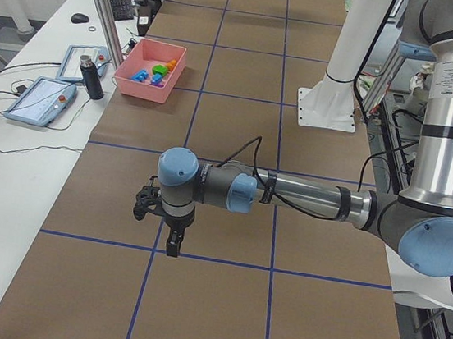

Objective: Put all blocks into box

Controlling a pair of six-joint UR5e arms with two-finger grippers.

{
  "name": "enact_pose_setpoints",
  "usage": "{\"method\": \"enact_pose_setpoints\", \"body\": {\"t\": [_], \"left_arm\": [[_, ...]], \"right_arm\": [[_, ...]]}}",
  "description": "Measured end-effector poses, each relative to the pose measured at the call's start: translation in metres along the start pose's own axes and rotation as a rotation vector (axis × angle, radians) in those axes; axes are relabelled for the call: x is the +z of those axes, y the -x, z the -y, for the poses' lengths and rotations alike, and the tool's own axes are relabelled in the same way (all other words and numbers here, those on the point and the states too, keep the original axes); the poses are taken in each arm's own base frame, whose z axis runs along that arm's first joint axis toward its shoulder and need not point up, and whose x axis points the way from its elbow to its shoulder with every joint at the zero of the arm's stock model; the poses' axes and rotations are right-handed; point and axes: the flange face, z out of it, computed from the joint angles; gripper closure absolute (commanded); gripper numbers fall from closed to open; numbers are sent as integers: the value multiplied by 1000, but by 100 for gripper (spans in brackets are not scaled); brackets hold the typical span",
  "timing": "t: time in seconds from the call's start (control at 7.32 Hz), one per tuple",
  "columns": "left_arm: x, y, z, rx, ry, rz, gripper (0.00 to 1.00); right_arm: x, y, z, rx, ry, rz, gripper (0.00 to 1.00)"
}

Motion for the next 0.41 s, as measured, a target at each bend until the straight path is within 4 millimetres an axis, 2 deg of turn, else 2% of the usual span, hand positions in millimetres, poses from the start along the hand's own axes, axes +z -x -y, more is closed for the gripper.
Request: {"method": "enact_pose_setpoints", "body": {"t": [0.41], "left_arm": [[-1,-1,0,6,-3,-1,0]], "right_arm": [[-1,1,0,-16,-2,3,0]]}}
